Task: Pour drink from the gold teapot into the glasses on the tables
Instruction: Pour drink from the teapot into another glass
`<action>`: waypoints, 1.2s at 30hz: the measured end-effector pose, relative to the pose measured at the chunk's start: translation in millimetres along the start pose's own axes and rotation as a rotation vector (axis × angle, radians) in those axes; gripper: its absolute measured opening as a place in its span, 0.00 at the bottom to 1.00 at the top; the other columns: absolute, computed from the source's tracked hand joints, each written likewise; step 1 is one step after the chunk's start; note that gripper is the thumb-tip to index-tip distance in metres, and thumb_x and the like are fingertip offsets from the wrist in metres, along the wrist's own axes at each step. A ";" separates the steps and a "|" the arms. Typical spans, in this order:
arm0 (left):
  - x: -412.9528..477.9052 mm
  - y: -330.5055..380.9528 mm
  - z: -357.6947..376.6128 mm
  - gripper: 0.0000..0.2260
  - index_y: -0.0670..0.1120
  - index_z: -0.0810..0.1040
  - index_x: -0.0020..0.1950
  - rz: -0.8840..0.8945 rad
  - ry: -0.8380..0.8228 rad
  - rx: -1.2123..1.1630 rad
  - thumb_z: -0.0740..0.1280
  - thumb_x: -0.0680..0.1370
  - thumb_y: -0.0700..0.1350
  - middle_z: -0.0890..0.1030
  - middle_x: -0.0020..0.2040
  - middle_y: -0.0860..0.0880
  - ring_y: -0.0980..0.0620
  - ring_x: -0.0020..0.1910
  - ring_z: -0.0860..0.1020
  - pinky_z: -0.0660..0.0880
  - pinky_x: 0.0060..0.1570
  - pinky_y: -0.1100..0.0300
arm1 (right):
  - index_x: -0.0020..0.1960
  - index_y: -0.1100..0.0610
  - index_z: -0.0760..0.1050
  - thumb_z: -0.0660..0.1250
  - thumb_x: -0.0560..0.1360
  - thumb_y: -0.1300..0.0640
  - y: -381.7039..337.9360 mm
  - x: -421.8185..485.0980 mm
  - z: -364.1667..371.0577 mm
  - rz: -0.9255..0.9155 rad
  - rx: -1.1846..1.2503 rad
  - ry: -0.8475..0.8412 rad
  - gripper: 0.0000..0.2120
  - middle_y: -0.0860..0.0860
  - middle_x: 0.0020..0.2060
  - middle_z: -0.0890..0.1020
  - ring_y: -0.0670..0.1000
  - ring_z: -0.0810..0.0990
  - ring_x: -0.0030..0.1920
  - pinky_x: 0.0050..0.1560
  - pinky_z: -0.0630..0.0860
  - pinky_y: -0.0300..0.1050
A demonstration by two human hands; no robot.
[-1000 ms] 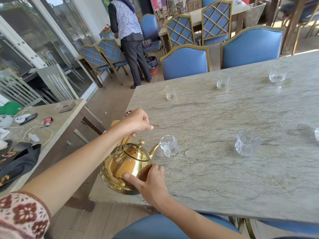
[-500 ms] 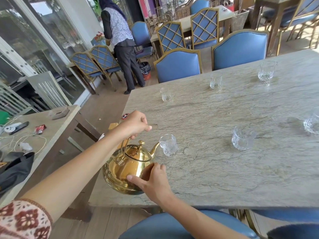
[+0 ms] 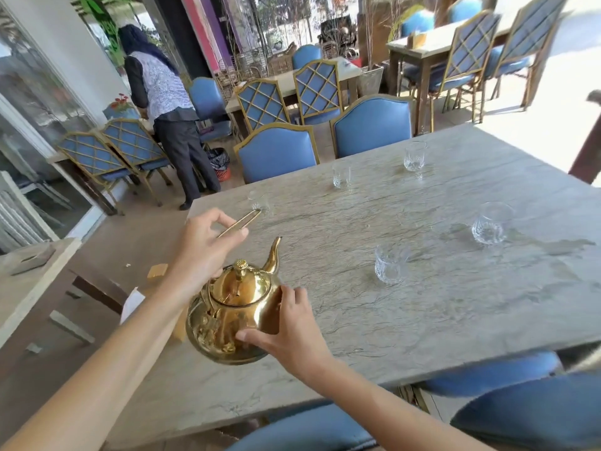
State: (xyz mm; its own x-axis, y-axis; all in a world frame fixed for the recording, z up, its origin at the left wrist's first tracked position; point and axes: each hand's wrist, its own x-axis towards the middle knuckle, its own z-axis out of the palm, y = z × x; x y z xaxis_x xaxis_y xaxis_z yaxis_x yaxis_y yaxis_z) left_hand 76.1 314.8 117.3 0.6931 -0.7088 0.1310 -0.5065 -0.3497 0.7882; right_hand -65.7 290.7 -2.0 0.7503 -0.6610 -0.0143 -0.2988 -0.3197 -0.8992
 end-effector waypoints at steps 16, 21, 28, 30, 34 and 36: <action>4.1 77.6 156.3 0.11 0.38 0.75 0.48 -0.117 -0.123 -0.040 0.71 0.75 0.43 0.65 0.23 0.49 0.54 0.18 0.59 0.60 0.20 0.65 | 0.82 0.55 0.50 0.72 0.68 0.32 91.9 -22.5 -138.8 0.148 -0.060 -0.080 0.55 0.52 0.76 0.64 0.53 0.61 0.75 0.78 0.62 0.50; 2.8 92.0 190.2 0.12 0.37 0.76 0.49 -0.182 -0.118 0.069 0.72 0.74 0.45 0.66 0.25 0.48 0.53 0.18 0.60 0.59 0.19 0.66 | 0.80 0.58 0.54 0.72 0.68 0.32 112.4 -26.0 -160.1 0.203 -0.014 -0.170 0.52 0.55 0.73 0.67 0.54 0.63 0.74 0.77 0.64 0.50; 10.7 115.3 210.9 0.13 0.37 0.77 0.49 -0.196 -0.144 0.271 0.71 0.75 0.46 0.67 0.28 0.50 0.53 0.21 0.63 0.59 0.19 0.68 | 0.78 0.61 0.57 0.67 0.73 0.32 115.2 -23.7 -169.8 0.249 0.068 -0.191 0.46 0.57 0.71 0.67 0.57 0.64 0.73 0.77 0.62 0.53; 15.0 121.9 213.3 0.13 0.37 0.78 0.49 -0.200 -0.161 0.321 0.71 0.75 0.47 0.68 0.29 0.50 0.53 0.22 0.65 0.61 0.20 0.67 | 0.76 0.61 0.60 0.66 0.73 0.33 114.2 -21.4 -169.1 0.266 0.103 -0.184 0.43 0.58 0.69 0.68 0.57 0.65 0.72 0.76 0.63 0.53; 25.3 132.3 216.2 0.13 0.36 0.79 0.49 -0.193 -0.201 0.378 0.71 0.74 0.46 0.68 0.28 0.50 0.53 0.23 0.66 0.62 0.21 0.66 | 0.68 0.61 0.67 0.67 0.73 0.33 109.9 -15.7 -166.5 0.300 0.162 -0.149 0.38 0.58 0.64 0.71 0.58 0.68 0.68 0.73 0.67 0.55; 32.0 136.6 216.1 0.12 0.36 0.80 0.49 -0.206 -0.222 0.398 0.71 0.75 0.45 0.69 0.29 0.50 0.53 0.25 0.66 0.62 0.22 0.66 | 0.64 0.61 0.69 0.67 0.73 0.32 107.7 -12.6 -167.6 0.310 0.178 -0.140 0.36 0.57 0.61 0.72 0.57 0.70 0.65 0.71 0.69 0.55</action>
State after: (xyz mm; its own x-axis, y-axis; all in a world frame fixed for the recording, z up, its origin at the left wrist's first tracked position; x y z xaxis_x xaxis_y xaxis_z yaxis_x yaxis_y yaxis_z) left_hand -81.7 112.0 99.2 0.6956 -0.6984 -0.1685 -0.5568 -0.6722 0.4879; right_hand -206.1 150.8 -25.3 0.7175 -0.6046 -0.3459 -0.4259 0.0121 -0.9047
